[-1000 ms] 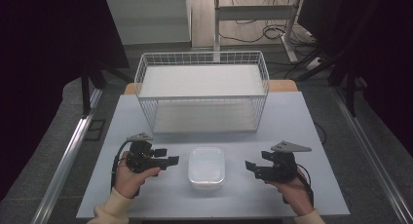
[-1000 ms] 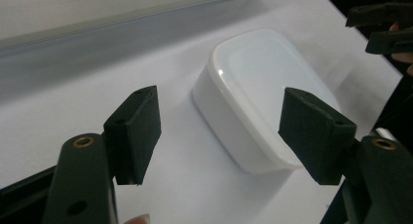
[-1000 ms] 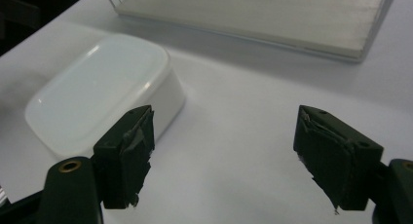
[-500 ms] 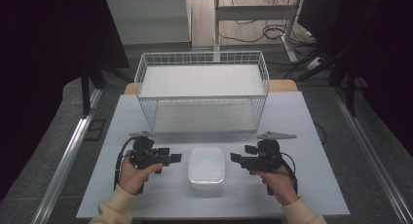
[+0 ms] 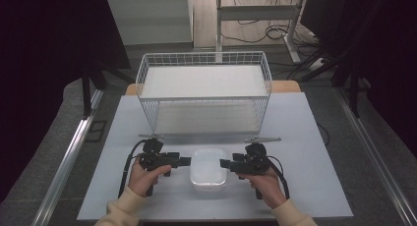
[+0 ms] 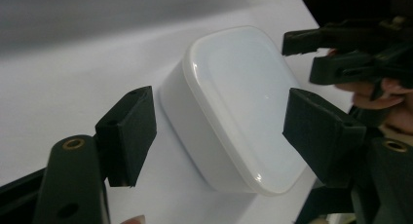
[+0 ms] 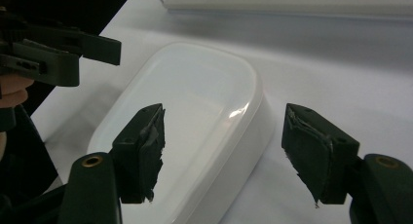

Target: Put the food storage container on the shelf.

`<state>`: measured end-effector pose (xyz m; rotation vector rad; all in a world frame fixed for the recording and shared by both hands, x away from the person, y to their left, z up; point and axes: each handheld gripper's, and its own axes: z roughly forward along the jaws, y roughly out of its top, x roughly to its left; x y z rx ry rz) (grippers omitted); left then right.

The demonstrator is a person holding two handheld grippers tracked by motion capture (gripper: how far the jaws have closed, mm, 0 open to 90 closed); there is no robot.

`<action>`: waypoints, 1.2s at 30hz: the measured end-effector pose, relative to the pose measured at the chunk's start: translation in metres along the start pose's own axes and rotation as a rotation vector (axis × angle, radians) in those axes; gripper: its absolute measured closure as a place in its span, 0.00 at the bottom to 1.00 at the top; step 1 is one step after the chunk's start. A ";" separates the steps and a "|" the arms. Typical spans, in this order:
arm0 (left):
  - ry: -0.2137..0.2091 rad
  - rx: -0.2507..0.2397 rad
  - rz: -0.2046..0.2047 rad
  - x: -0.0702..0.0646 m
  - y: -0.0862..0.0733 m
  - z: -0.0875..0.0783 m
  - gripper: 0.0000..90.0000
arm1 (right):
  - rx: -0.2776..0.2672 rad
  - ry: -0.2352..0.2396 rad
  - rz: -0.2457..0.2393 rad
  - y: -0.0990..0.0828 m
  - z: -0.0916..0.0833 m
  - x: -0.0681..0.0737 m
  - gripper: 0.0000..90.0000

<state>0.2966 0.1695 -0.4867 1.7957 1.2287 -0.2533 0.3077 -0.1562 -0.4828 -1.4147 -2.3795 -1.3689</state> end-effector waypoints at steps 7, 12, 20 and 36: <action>-0.012 0.007 -0.016 0.003 -0.002 0.007 0.34 | 0.014 0.014 0.009 -0.005 0.004 0.000 0.40; -0.028 0.034 -0.027 0.003 -0.004 0.016 0.36 | 0.027 0.029 0.027 -0.007 0.008 -0.002 0.42; -0.058 0.047 -0.079 0.006 -0.007 0.025 0.43 | 0.043 0.060 0.056 -0.010 0.012 -0.002 0.48; -0.054 -0.005 -0.083 -0.002 -0.013 0.021 0.73 | 0.008 0.110 0.195 -0.016 0.001 -0.008 0.74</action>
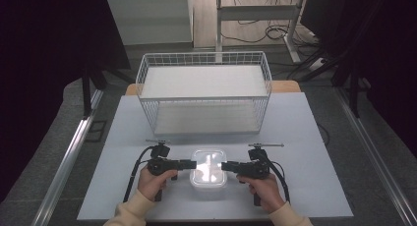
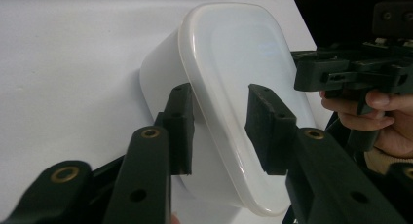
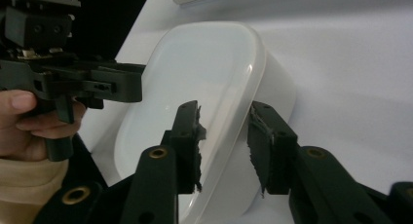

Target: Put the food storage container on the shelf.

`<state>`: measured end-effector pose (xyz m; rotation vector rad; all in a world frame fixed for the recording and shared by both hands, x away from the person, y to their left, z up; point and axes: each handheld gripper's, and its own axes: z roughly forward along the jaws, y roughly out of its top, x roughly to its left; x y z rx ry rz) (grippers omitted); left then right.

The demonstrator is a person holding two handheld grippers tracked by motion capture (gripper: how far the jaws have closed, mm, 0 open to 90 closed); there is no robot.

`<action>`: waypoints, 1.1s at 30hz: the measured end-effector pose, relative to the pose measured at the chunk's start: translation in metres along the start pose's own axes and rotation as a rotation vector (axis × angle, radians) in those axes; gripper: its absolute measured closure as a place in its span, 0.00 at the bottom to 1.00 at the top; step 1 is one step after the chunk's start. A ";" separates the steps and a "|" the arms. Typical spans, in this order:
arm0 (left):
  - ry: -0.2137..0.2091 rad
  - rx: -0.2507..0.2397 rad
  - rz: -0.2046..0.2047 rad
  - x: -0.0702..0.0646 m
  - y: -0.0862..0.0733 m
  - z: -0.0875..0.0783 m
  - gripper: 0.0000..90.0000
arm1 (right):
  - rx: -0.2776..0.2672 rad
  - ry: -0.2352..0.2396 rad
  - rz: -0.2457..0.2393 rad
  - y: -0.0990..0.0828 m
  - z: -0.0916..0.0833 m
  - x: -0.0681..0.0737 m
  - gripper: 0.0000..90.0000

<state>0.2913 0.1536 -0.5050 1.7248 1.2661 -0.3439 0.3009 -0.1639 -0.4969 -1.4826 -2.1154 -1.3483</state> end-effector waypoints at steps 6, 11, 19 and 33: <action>-0.021 -0.021 0.003 -0.003 -0.004 -0.006 0.78 | -0.024 0.000 -0.002 -0.004 -0.005 0.004 0.78; -0.025 -0.041 0.038 -0.010 -0.006 -0.012 0.81 | -0.044 -0.001 -0.010 -0.006 -0.009 0.006 0.80; -0.006 -0.064 0.092 -0.020 -0.007 -0.018 0.86 | -0.066 -0.002 -0.028 -0.005 -0.015 0.009 0.85; 0.015 -0.094 0.144 -0.028 -0.007 -0.022 0.89 | -0.091 -0.029 -0.102 -0.003 -0.018 0.016 0.87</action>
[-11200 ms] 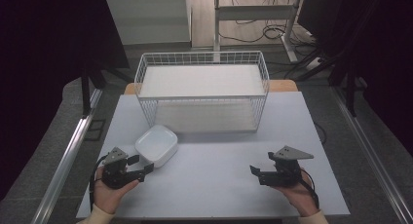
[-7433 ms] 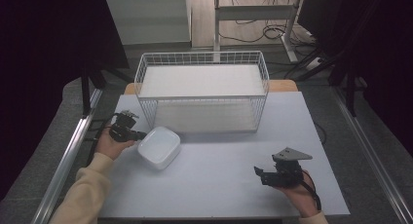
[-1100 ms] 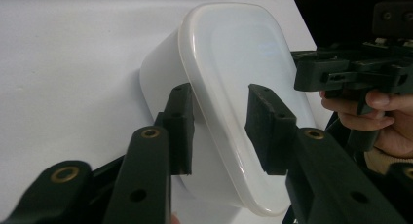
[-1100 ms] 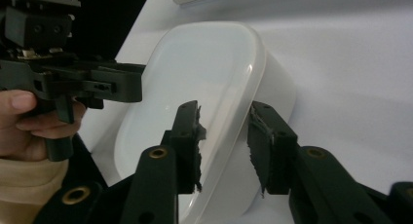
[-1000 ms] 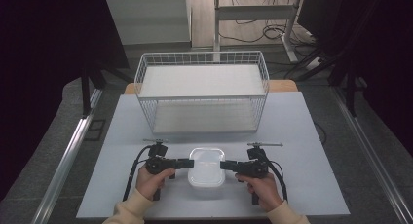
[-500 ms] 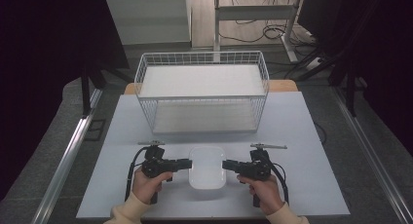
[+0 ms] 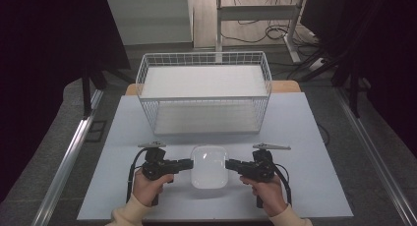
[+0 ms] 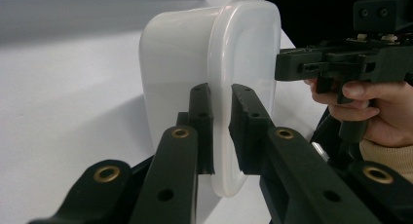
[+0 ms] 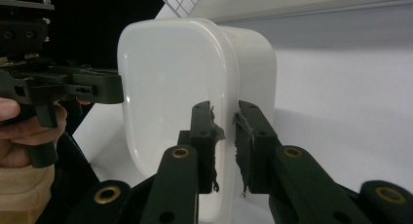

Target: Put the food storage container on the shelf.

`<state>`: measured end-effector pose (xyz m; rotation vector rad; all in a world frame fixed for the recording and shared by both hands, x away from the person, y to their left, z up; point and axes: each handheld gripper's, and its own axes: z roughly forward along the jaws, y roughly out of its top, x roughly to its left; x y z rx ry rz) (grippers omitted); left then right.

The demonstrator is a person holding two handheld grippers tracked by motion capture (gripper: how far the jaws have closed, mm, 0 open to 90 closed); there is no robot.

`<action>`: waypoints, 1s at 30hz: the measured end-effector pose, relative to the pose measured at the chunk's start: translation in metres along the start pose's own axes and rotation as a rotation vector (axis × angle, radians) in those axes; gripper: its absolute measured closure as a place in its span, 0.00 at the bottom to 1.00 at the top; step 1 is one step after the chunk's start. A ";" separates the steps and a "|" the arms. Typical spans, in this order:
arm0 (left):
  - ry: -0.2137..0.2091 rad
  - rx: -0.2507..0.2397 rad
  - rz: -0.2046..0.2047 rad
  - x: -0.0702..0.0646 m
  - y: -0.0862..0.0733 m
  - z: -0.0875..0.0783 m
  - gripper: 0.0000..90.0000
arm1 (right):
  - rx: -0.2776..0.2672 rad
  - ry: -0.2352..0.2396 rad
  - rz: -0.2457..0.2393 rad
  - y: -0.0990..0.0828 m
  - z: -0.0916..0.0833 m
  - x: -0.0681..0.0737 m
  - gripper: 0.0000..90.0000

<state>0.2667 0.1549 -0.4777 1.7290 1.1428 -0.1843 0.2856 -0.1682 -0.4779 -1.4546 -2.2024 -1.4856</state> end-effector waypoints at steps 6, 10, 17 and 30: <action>0.002 -0.009 0.018 -0.004 0.002 -0.004 0.89 | -0.015 0.004 -0.022 0.002 -0.003 0.003 0.87; 0.003 -0.016 0.029 -0.006 0.003 -0.006 0.89 | -0.023 0.003 -0.039 0.004 -0.005 0.006 0.87; 0.002 -0.025 0.040 -0.008 0.006 -0.010 0.89 | -0.034 0.004 -0.062 0.007 -0.007 0.010 0.87; 0.009 -0.045 0.068 -0.012 0.017 -0.015 0.90 | -0.050 0.012 -0.099 0.019 -0.009 0.013 0.87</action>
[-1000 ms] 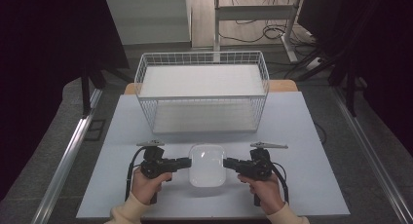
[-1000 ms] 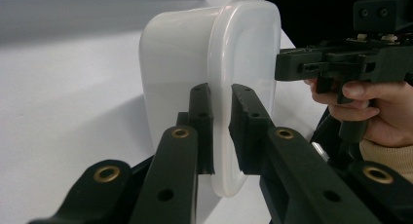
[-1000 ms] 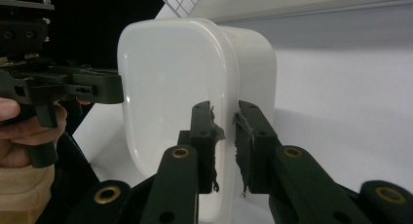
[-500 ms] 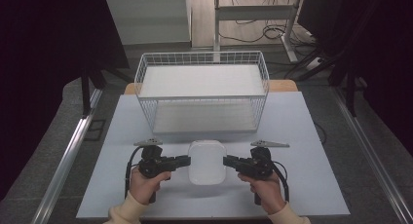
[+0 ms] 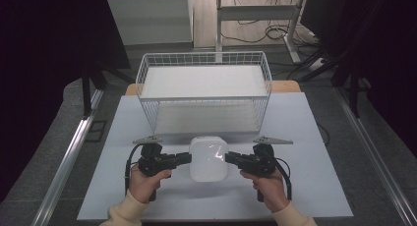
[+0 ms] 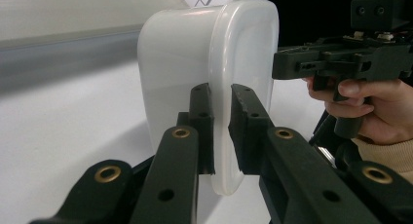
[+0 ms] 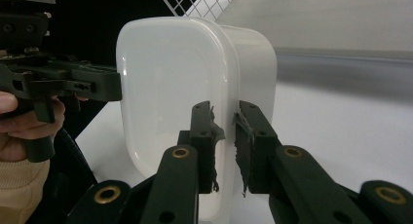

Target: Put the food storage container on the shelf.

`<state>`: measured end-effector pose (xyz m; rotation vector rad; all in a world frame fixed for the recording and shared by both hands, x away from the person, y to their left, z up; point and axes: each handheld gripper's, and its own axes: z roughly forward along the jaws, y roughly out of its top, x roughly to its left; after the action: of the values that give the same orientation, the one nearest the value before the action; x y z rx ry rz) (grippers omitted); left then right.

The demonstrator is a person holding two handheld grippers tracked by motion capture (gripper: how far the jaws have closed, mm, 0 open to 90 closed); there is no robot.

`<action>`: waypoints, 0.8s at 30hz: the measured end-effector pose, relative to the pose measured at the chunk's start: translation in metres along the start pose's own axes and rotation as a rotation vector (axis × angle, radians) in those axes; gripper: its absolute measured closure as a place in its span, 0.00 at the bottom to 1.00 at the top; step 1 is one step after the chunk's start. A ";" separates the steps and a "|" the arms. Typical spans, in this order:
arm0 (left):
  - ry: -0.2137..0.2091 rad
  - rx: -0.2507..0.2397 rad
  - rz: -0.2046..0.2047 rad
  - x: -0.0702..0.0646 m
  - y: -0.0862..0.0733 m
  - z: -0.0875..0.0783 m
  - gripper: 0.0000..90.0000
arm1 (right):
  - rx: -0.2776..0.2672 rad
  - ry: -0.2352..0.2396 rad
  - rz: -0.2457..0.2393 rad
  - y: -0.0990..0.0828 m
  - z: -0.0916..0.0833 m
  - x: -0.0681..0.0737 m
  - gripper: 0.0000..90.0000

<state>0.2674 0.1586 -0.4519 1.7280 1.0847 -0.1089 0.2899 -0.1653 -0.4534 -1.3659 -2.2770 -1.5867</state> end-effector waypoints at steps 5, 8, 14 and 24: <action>0.000 -0.003 0.005 0.000 0.006 0.000 0.90 | -0.005 -0.002 -0.006 0.005 0.000 -0.001 0.87; 0.001 -0.007 0.012 0.000 0.010 -0.001 0.90 | -0.010 -0.001 -0.007 0.009 0.000 -0.001 0.87; 0.004 -0.023 0.026 -0.001 0.022 -0.005 0.90 | -0.022 -0.004 -0.030 0.022 0.000 0.002 0.87; 0.010 -0.050 0.045 -0.007 0.041 -0.013 0.90 | -0.036 -0.013 -0.067 0.044 -0.006 0.011 0.87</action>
<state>0.2866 0.1630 -0.4128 1.7085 1.0464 -0.0445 0.3104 -0.1593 -0.4124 -1.3248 -2.3363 -1.6516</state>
